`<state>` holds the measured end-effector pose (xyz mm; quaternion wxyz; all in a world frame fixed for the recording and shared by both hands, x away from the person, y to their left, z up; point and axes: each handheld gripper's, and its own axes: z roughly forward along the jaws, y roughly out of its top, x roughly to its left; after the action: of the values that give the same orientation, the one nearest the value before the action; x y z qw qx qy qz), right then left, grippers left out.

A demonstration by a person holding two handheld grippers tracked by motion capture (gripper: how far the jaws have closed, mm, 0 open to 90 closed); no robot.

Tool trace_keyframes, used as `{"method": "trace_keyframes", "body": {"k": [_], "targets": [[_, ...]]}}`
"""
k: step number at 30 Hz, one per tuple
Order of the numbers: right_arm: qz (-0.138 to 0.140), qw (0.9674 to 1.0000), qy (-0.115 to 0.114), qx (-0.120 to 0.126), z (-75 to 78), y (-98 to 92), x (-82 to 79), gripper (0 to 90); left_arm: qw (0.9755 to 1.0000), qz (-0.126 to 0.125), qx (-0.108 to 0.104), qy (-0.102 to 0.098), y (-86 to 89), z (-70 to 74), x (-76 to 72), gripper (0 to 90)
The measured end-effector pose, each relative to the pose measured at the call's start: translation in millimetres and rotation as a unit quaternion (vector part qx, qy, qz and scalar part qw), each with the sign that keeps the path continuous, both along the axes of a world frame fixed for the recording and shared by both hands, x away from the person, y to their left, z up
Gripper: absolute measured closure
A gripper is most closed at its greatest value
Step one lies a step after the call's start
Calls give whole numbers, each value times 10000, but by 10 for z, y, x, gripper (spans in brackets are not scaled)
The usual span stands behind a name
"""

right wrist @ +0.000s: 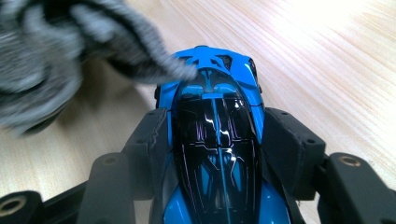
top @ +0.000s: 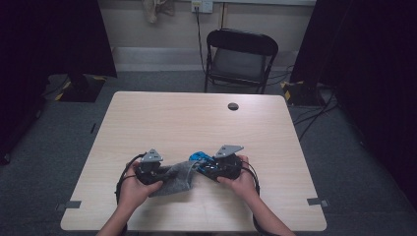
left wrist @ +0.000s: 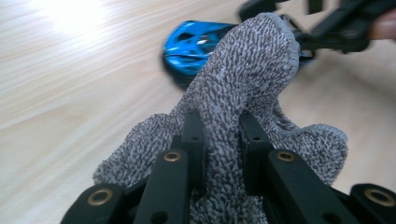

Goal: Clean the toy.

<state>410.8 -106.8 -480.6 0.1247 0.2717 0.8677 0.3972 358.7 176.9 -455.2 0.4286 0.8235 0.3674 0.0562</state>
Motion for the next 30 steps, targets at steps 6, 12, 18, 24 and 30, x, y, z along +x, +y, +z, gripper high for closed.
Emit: {"method": "trace_keyframes", "body": {"k": [6, 12, 18, 24, 30], "targets": [[-10, 10000, 13, 12, -1, 1, 1, 421, 9989, -468, -92, 10, -109, 14, -153, 765], [-10, 10000, 31, 14, 1, 1, 4, 421, 9954, -937, -98, 198, -355, -78, -253, 765], [-4, 10000, 42, 0, 5, 1, 6, 421, 9898, -1398, -95, 257, -646, -115, -295, 764], [1, 10000, 41, -10, 6, 1, 6, 421, 9841, -1735, -147, 365, -904, -177, -320, 764], [-2, 10000, 39, -8, 6, 2, 6, 421, 9816, -1848, -215, 425, -1080, -225, -265, 763]]}}
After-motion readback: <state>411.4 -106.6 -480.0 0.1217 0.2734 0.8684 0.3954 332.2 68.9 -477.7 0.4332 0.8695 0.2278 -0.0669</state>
